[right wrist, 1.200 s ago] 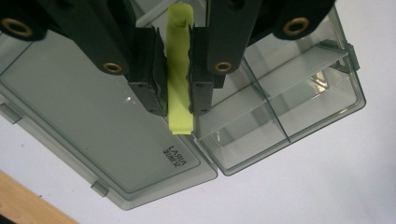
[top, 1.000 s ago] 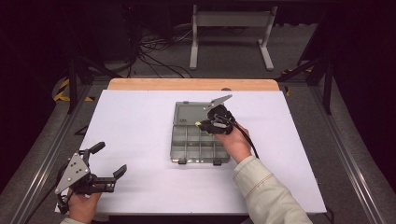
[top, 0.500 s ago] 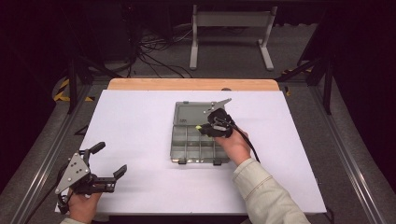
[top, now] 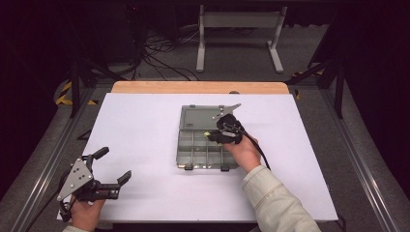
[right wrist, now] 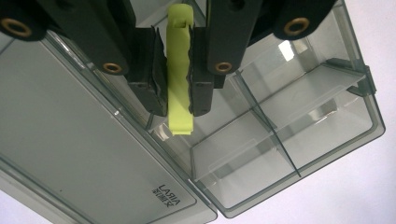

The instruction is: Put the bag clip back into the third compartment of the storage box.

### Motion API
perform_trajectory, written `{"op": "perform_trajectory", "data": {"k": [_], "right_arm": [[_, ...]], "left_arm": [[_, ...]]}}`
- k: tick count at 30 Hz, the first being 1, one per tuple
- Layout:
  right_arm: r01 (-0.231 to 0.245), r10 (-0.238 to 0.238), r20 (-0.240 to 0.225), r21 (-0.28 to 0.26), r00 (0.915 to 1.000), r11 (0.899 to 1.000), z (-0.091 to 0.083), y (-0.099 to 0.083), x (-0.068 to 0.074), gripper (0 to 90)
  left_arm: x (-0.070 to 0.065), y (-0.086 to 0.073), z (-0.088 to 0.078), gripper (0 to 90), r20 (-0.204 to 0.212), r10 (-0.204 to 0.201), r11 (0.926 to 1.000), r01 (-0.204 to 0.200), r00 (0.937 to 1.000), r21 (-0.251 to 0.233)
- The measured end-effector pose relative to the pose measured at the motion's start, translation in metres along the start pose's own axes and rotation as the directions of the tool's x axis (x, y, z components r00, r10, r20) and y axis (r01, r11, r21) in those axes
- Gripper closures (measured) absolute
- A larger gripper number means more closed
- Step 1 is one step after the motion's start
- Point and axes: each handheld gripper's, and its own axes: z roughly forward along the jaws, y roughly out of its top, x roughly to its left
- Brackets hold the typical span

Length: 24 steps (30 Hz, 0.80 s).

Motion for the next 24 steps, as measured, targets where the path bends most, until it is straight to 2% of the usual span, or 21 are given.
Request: {"op": "perform_trajectory", "data": {"k": [18, 24], "right_arm": [[-0.031, 0.031, 0.026, 0.026, 0.9992, 0.999, 0.0002, -0.0038, -0.0056, 77.8], [-0.04, 0.039, 0.033, 0.019, 0.9987, 0.999, -0.0003, -0.0032, -0.0053, 67.2]], "left_arm": [[0.0001, 0.0, -0.0001, 0.0, 0.0, 0.0, 1.0, 0.0, 1.0, 0.0], [-0.0002, 0.0, 0.0001, 0.0, -0.002, 0.0, 1.0, 0.0, 1.0, -0.002]]}}
